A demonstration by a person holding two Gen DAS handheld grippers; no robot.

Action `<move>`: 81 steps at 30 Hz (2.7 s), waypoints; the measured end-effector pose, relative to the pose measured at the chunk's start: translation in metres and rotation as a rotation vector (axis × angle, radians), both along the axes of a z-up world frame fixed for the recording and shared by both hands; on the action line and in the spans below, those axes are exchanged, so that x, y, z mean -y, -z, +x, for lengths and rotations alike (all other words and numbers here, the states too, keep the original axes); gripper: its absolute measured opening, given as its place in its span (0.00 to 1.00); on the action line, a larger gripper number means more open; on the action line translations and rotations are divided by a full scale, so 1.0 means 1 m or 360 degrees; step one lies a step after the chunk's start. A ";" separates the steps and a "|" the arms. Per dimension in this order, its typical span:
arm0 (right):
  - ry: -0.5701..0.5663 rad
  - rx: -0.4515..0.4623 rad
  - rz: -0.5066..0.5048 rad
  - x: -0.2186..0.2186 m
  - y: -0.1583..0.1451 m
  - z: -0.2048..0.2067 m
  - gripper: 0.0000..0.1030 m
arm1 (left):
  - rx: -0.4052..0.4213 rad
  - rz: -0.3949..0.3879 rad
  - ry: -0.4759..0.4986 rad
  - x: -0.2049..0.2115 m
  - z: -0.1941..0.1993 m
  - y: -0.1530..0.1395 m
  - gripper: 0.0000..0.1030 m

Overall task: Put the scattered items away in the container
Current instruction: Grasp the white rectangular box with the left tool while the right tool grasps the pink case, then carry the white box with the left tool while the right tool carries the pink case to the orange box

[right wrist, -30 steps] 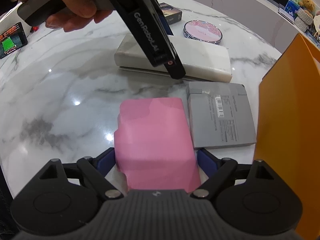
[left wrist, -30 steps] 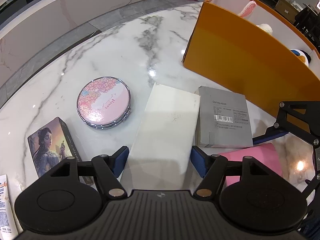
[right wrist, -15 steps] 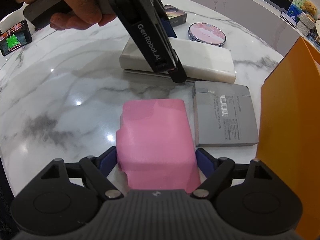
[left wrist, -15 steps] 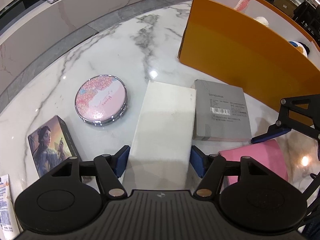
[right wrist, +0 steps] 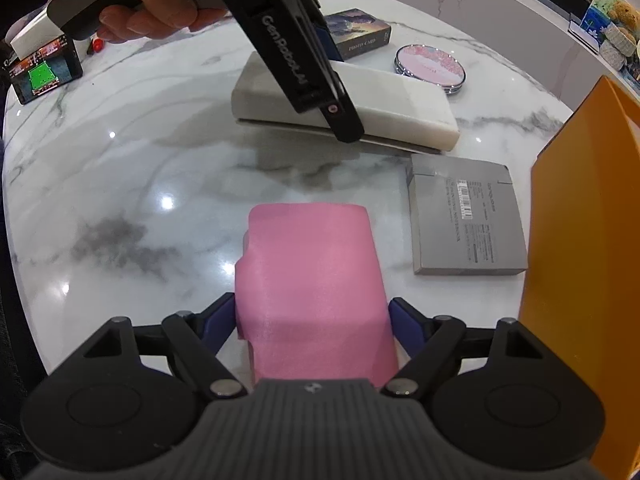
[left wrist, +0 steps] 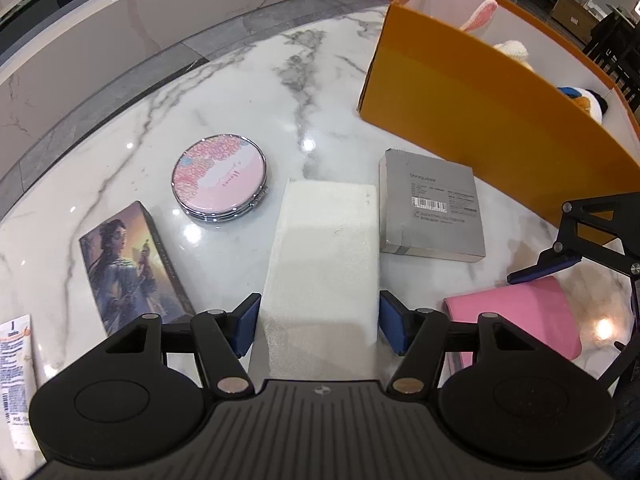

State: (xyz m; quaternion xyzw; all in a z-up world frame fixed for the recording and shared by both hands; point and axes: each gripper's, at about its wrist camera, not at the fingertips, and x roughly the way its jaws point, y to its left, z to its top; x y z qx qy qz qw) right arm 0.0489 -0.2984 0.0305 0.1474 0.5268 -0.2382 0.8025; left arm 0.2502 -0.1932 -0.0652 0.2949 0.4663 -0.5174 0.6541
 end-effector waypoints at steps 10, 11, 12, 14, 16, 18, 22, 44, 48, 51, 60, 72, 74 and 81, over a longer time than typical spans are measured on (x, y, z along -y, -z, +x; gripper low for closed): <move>0.0014 0.0000 -0.0043 -0.007 -0.017 -0.005 0.80 | 0.0045 -0.0024 -0.0012 -0.009 -0.004 -0.017 0.69; 0.0017 -0.0002 -0.0051 -0.007 -0.019 -0.006 0.80 | 0.0049 -0.0029 -0.0019 -0.009 -0.004 -0.019 0.69; 0.0020 -0.0003 -0.0057 -0.007 -0.021 -0.006 0.79 | 0.0052 -0.0036 -0.0028 -0.010 -0.004 -0.020 0.69; 0.0022 0.0000 -0.0064 -0.007 -0.025 -0.008 0.79 | 0.0057 -0.0052 -0.0040 -0.011 -0.003 -0.025 0.69; 0.0023 0.0002 -0.0075 -0.006 -0.028 -0.009 0.79 | 0.0068 -0.0069 -0.0048 -0.012 -0.002 -0.032 0.69; 0.0022 0.0005 -0.0087 -0.006 -0.033 -0.009 0.79 | 0.0085 -0.0082 -0.0048 -0.013 -0.002 -0.040 0.69; 0.0016 0.0009 -0.0116 -0.005 -0.045 -0.011 0.79 | 0.0122 -0.0115 -0.0046 -0.013 -0.002 -0.057 0.69; 0.0145 0.0022 -0.0541 0.036 -0.184 -0.069 0.12 | 0.0313 -0.0399 0.0181 0.054 -0.059 -0.165 0.69; 0.0259 -0.0052 -0.0578 0.055 -0.189 -0.093 0.04 | 0.0307 -0.0395 0.0224 0.074 -0.068 -0.163 0.69; 0.0299 -0.0044 -0.0567 0.057 -0.189 -0.109 0.04 | 0.0291 -0.0365 0.0278 0.084 -0.076 -0.154 0.69; 0.0340 -0.0037 -0.0474 0.059 -0.163 -0.134 0.04 | 0.0264 -0.0314 0.0401 0.119 -0.092 -0.132 0.69; 0.0383 -0.0040 -0.0400 0.076 -0.131 -0.149 0.05 | 0.0229 -0.0246 0.0341 0.175 -0.092 -0.110 0.69; 0.0306 -0.0023 -0.0386 0.081 -0.127 -0.152 0.05 | 0.0228 -0.0234 0.0322 0.181 -0.089 -0.106 0.69; 0.0293 0.0004 -0.0339 0.091 -0.112 -0.162 0.07 | 0.0221 -0.0185 0.0282 0.195 -0.083 -0.085 0.69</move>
